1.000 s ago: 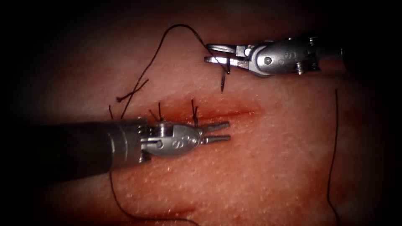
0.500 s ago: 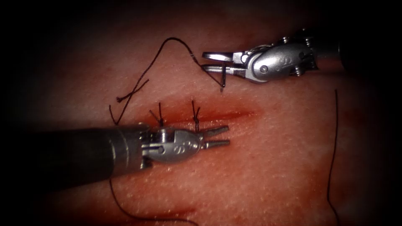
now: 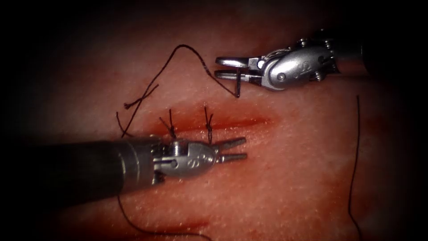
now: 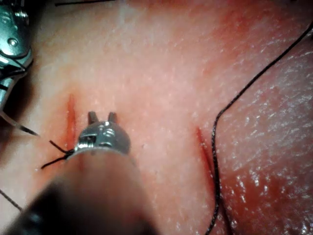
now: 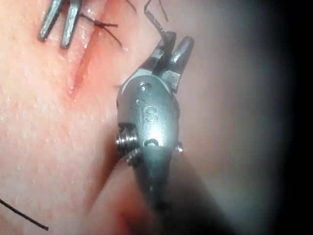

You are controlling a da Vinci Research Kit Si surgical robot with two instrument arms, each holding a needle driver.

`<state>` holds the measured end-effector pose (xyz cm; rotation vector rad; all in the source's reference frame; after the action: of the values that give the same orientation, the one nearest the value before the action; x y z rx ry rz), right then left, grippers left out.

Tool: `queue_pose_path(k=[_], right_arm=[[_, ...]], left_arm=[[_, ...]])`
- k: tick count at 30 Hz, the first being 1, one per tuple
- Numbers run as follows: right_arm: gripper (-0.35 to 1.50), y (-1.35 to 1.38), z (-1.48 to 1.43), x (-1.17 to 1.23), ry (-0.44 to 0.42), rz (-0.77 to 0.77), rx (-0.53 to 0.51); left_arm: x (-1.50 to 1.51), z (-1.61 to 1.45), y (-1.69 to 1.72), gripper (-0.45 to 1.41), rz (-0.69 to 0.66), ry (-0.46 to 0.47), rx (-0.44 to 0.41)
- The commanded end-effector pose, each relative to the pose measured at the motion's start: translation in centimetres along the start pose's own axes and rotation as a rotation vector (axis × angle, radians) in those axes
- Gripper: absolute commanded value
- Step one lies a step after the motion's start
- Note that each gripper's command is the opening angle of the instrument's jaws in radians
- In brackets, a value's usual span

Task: Wound Closure
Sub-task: Push needle through tissue above incision with right hand

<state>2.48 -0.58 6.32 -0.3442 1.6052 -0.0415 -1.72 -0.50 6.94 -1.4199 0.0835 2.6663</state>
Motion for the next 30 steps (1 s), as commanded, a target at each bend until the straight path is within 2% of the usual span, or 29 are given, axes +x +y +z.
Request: queue_pose_path(k=[1,7,10,16,23,30], right_arm=[[-0.35,0.01,0.08,-0.04,0.003,-0.022,0.0],[-0.35,-0.17,0.02,-0.05,0.018,-0.129,0.007],[-0.35,-0.4,-0.03,-0.06,0.021,-0.191,0.018],[-0.35,-0.68,-0.09,-0.1,0.005,-0.245,0.038],[-0.35,-0.94,-0.25,-0.22,-0.037,-0.292,0.035],[-0.35,-1.2,-0.47,-0.48,-0.084,-0.309,0.051]], left_arm=[[-0.01,0.06,-0.01,0.0,0.001,0.001,0.0],[0.01,-0.02,0.02,0.0,0.002,0.003,-0.007],[0.01,-0.08,0.04,0.0,0.004,0.004,-0.01],[-0.02,-0.13,0.05,0.0,0.0,0.004,-0.016],[-0.05,-0.18,0.06,0.0,-0.001,-0.005,-0.033],[-0.08,-0.21,0.06,0.0,-0.016,-0.004,-0.041]])
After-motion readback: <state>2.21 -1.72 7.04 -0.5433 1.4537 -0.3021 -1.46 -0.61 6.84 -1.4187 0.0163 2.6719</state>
